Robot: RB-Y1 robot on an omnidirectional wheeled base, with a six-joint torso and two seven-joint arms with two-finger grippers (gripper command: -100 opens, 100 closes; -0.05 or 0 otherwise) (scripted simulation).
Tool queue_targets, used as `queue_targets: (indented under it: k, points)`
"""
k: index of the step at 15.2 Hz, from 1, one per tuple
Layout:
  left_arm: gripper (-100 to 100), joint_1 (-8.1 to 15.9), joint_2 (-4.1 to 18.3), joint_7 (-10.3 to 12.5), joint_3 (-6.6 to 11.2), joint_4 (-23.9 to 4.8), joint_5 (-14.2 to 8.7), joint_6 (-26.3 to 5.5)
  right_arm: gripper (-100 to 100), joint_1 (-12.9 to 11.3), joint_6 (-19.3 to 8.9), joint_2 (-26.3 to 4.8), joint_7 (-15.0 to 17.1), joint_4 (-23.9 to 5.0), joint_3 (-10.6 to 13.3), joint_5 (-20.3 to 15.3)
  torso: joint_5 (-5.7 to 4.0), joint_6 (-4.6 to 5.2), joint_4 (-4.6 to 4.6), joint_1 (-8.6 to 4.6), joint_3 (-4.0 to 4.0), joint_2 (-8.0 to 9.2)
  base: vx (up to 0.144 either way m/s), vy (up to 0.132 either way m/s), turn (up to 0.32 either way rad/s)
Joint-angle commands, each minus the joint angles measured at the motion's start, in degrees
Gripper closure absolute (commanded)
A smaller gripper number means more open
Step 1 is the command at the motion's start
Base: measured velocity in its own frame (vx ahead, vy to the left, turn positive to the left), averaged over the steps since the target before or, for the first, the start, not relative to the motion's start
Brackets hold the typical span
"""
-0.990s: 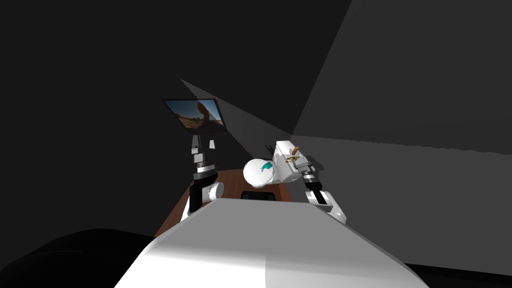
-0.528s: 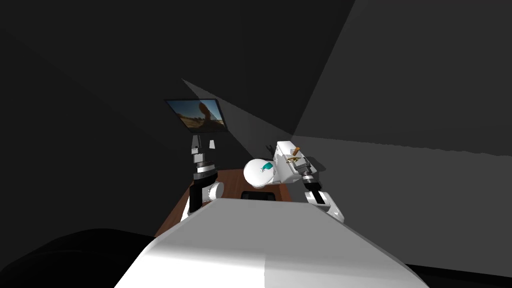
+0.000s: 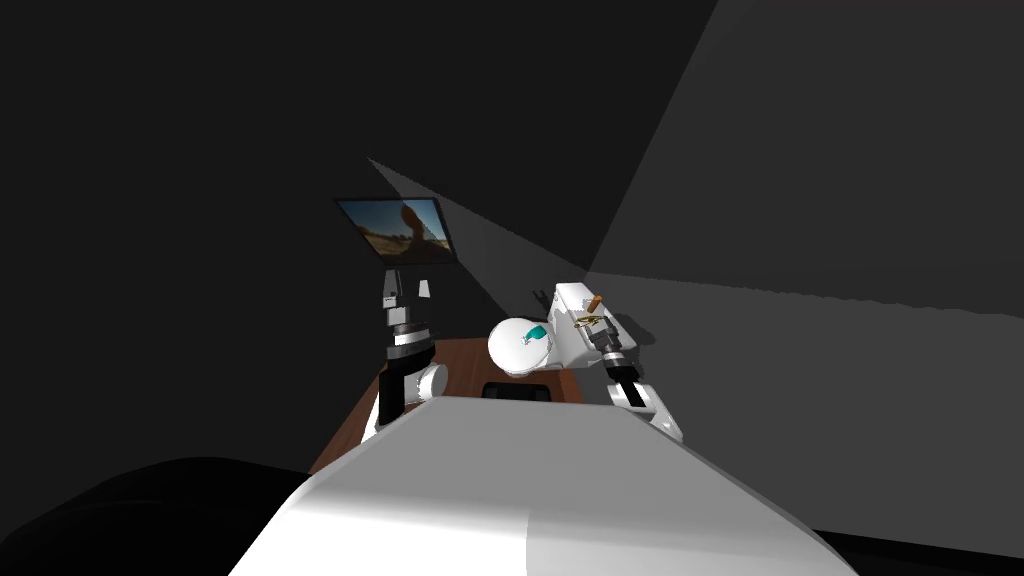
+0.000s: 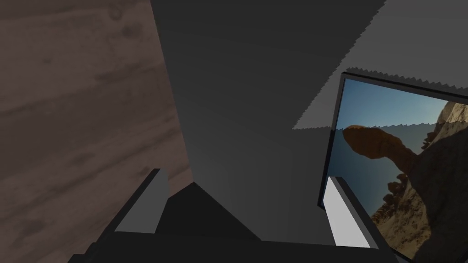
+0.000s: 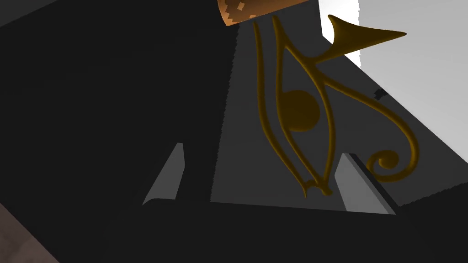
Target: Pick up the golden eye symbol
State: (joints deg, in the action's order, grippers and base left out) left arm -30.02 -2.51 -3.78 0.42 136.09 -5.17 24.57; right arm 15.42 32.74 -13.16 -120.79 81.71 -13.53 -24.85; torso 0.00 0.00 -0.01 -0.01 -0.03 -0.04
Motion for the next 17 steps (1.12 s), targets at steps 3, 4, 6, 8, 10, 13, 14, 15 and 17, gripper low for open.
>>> queue_targets:
  k: [3,4,6,8,10,13,14,15,17]
  points:
    - [0,0.0,0.0,0.0,0.0,0.0,0.0,0.0,-100,-0.6,0.5,0.8,-4.9,-1.9,-0.6,-1.0,0.0,0.0,0.0,0.0,0.0,-0.01,0.009,-0.006,0.035]
    - [0,0.0,0.0,0.0,0.0,0.0,0.0,0.0,-100,-1.0,0.7,1.2,-6.4,-2.6,-0.9,-1.5,0.0,0.01,0.0,-0.01,0.0,-0.01,0.01,-0.006,0.032]
    - [0,0.0,0.0,0.0,0.0,0.0,0.0,0.0,-100,-1.3,0.8,1.5,-8.4,-3.3,-1.2,-1.8,0.0,0.01,0.0,-0.01,-0.01,-0.01,0.01,-0.006,0.029]
    - [0,0.0,0.0,0.0,0.0,0.0,0.0,0.0,-100,-1.6,1.0,1.8,-9.7,-3.8,-1.4,-2.1,0.0,0.01,0.0,-0.01,-0.01,-0.01,0.01,-0.005,0.023]
    - [0,0.0,0.0,0.0,0.0,0.0,0.0,0.0,-100,-2.1,1.2,2.1,-11.3,-4.3,-1.7,-2.5,0.0,0.0,0.0,0.0,-0.01,-0.02,0.014,-0.007,0.035]
    - [0,0.0,0.0,0.0,0.0,0.0,0.0,0.0,-100,-1.9,0.5,1.6,-10.2,-3.4,-1.5,-2.4,0.02,-0.01,-0.01,0.05,-0.05,-0.12,0.038,0.01,0.03]
    - [0,0.0,0.0,0.0,0.0,0.0,0.0,0.0,100,-2.0,0.2,1.5,-10.0,-3.2,-1.5,-2.4,0.02,0.0,-0.03,0.07,-0.08,-0.14,0.016,0.004,0.0]
    - [0,0.0,0.0,0.0,0.0,0.0,0.0,0.0,100,-2.0,0.2,1.5,-10.0,-3.3,-1.5,-2.4,0.02,0.01,-0.02,0.05,-0.05,-0.09,0.0,0.0,0.0]
    - [0,0.0,0.0,0.0,0.0,0.0,0.0,0.0,100,-2.0,0.2,1.5,-10.0,-3.3,-1.5,-2.4,0.02,-0.01,0.0,0.05,0.0,0.0,0.003,0.0,-0.004]
